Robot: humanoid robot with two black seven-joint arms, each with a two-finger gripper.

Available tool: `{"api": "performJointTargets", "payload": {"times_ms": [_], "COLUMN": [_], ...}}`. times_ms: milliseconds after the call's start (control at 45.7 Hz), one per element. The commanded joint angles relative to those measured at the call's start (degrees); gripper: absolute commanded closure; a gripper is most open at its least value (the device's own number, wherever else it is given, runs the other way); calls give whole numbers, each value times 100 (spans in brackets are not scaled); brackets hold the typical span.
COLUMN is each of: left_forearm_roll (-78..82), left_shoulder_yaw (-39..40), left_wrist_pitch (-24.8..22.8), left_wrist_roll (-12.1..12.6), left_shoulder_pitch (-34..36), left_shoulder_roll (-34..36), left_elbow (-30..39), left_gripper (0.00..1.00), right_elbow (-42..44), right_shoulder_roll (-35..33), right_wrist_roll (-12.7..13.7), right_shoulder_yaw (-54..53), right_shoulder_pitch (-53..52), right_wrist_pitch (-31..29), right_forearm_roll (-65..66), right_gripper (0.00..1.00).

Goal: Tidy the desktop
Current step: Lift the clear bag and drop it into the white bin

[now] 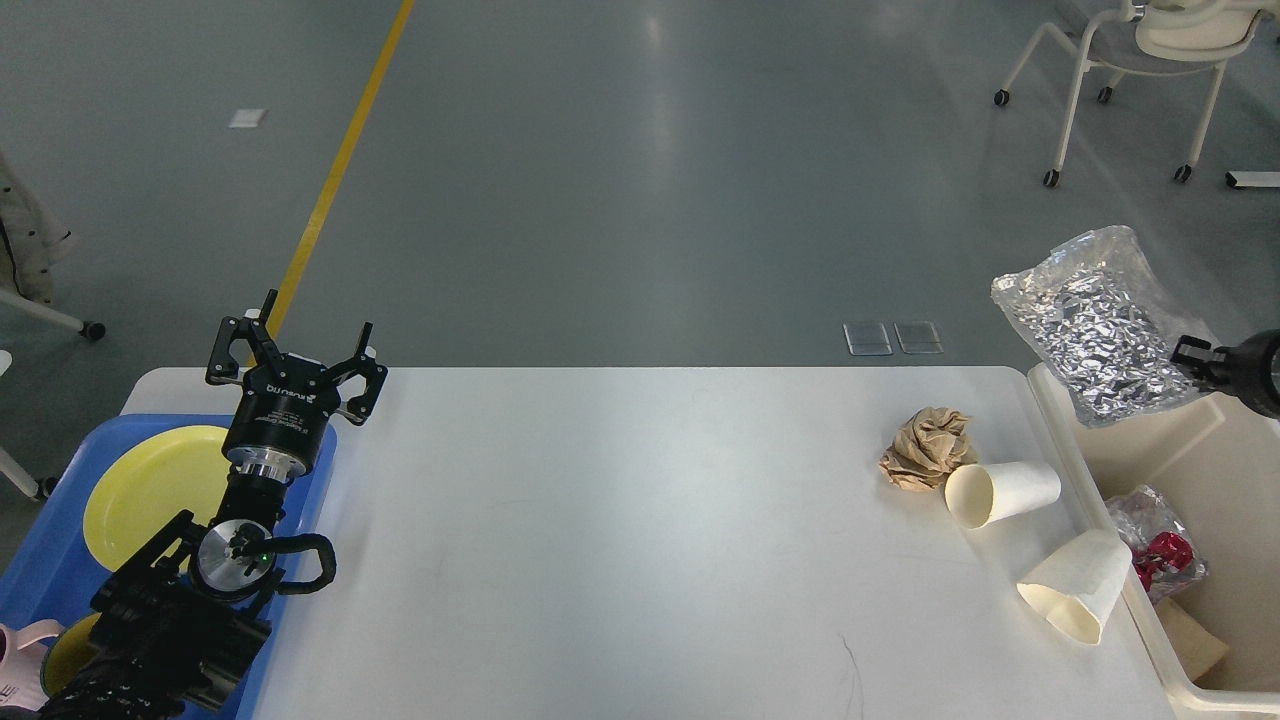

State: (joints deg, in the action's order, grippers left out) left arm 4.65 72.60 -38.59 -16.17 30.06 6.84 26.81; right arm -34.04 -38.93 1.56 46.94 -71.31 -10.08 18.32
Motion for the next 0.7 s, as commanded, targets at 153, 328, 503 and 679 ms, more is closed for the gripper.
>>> {"api": "performJointTargets", "payload": {"times_ms": [153,328,503,679], "left_forearm_roll": [1,1,1,1], "left_shoulder_yaw": [0,0,0,0], "left_wrist_pitch": [0,0,0,0], "left_wrist_roll": [0,0,0,0], "left_shoulder_pitch": [0,0,0,0], "left_shoulder_roll": [2,2,-7,2], "left_elbow": [0,0,0,0], "left_gripper": [3,3,3,3], "right_elbow": [2436,2569,2560,2551], "right_shoulder_roll": [1141,1256,1238,1230], "right_wrist_roll": [72,81,72,72], "right_shoulder_yaw": [-1741,-1715,-1715,-1469], "right_shoulder_pitch": [2261,2428,2508,2543], "right_wrist_pitch": [1377,1421,1422,1395], "right_forearm_roll": [5,14,14,66], "right_gripper": [100,100,79,0]}}
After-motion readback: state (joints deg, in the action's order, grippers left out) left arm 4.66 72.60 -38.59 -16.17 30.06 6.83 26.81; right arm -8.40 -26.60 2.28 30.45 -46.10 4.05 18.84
